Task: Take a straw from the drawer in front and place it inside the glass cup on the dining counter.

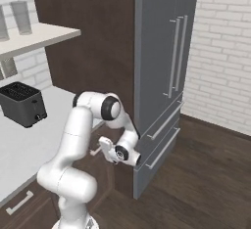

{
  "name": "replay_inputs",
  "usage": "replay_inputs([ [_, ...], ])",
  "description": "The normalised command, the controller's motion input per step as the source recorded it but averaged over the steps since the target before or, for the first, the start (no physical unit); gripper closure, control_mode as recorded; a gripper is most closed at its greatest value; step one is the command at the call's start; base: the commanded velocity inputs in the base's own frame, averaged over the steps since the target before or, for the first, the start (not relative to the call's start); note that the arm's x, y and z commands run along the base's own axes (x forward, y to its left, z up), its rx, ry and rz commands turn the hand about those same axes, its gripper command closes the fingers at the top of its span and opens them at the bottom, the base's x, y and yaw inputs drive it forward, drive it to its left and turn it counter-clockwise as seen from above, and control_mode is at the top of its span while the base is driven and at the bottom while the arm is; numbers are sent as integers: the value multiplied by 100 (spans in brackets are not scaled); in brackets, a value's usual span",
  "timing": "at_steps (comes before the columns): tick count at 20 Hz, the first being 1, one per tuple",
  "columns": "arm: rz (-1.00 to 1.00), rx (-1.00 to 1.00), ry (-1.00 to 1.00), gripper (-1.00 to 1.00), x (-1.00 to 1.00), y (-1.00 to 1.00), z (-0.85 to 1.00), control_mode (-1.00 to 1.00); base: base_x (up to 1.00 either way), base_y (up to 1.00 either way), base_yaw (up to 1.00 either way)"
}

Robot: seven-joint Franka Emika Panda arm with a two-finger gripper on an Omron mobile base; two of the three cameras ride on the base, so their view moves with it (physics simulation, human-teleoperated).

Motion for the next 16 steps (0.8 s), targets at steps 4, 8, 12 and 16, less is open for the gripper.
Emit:
replay_inputs([
  [4,-5,0,0,100,-34,-100,0,-100,0,0,0],
  [8,-5,0,0,100,-25,-100,0,-100,0,0,0],
  [12,-5,0,3,100,-17,-100,0,-100,0,0,0],
  [16,-6,0,7,100,-13,-100,0,-100,0,0,0],
])
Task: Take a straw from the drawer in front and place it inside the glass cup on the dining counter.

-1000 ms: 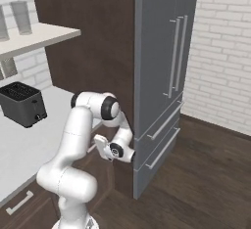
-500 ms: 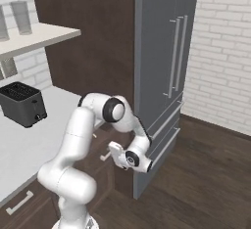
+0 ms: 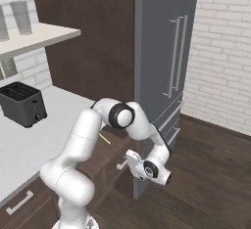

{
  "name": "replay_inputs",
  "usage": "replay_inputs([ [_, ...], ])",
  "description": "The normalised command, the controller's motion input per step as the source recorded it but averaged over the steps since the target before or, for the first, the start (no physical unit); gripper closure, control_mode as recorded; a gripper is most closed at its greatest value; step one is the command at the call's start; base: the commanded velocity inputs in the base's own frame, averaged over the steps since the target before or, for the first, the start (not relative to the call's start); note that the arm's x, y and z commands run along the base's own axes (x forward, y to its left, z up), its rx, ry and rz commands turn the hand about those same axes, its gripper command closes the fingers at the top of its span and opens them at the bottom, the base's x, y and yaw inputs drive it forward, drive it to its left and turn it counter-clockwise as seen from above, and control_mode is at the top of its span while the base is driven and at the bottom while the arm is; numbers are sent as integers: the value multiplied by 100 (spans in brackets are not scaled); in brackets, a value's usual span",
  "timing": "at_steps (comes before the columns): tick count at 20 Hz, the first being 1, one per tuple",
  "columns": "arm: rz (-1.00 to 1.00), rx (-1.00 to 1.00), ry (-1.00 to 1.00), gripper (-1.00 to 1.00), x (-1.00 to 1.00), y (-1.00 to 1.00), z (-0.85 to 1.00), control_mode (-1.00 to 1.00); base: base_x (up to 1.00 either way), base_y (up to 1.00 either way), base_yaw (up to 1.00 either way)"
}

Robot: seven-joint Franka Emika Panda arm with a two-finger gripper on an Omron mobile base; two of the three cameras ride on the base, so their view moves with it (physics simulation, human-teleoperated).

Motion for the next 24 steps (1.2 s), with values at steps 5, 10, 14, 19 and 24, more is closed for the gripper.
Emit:
replay_inputs([
  [5,-7,-2,12,-100,-7,-100,0,-100,0,0,0],
  [10,-5,-5,14,-100,-8,-100,0,-100,0,0,0],
  [14,-8,-3,12,-100,-15,-89,0,-100,0,0,0],
  [19,-9,-7,2,-100,-42,-17,47,-100,0,0,0],
  [24,-4,-22,-12,-100,-40,47,100,-100,0,0,0],
])
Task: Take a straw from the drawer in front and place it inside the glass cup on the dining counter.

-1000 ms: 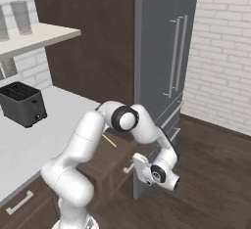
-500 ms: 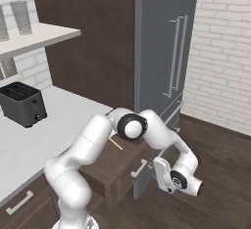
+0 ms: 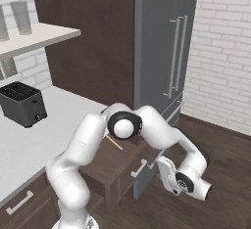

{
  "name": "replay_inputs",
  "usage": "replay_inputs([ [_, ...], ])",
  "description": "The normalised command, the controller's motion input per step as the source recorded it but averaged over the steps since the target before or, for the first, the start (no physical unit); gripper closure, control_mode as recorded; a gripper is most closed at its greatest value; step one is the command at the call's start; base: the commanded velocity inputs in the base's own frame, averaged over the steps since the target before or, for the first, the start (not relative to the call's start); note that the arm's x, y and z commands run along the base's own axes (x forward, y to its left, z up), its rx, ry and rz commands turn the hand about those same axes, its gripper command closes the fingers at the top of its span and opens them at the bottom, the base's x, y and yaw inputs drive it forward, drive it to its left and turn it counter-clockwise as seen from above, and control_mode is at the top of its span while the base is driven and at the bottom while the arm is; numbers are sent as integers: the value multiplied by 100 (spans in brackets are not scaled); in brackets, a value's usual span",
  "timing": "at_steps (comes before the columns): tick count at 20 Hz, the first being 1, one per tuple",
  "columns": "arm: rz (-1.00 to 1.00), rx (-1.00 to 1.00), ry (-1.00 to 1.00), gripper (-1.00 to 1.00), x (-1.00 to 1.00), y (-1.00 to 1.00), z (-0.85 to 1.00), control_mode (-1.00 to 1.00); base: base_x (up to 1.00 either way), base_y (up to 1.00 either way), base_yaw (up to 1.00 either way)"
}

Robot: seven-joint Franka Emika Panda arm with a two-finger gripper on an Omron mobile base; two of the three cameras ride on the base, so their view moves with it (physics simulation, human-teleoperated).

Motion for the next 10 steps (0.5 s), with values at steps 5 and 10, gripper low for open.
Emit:
replay_inputs([
  [5,-3,-35,-7,-100,-9,74,100,-100,0,0,0],
  [10,-2,-39,0,-100,0,81,100,-100,0,0,0],
])
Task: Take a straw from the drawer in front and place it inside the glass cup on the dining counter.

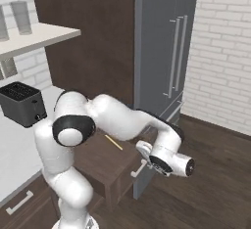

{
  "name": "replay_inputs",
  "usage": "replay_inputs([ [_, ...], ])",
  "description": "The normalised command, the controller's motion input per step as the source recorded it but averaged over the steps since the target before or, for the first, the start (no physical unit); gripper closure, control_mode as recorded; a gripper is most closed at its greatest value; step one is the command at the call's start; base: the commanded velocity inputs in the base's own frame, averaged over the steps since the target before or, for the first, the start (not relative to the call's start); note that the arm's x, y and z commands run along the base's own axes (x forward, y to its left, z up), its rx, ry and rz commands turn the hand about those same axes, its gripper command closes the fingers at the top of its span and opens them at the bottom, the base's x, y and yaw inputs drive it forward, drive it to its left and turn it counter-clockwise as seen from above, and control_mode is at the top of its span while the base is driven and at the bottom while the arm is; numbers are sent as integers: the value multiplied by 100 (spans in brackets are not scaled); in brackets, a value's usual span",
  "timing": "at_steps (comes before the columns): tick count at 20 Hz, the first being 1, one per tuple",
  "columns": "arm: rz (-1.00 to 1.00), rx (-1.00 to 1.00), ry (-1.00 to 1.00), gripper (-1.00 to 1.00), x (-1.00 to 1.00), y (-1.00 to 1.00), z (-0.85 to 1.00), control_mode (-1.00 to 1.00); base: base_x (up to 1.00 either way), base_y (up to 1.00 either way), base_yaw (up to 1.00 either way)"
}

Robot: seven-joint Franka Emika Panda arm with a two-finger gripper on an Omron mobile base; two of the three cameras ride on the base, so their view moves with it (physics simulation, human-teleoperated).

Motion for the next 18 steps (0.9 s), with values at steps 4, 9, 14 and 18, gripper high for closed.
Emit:
replay_inputs([
  [4,0,-37,1,-100,0,74,90,-100,0,0,0],
  [9,0,-32,11,-100,15,72,27,-100,0,0,0],
  [14,0,-16,33,-100,51,36,-5,-100,0,0,0],
  [18,0,1,43,-100,69,0,-6,-100,0,0,0],
])
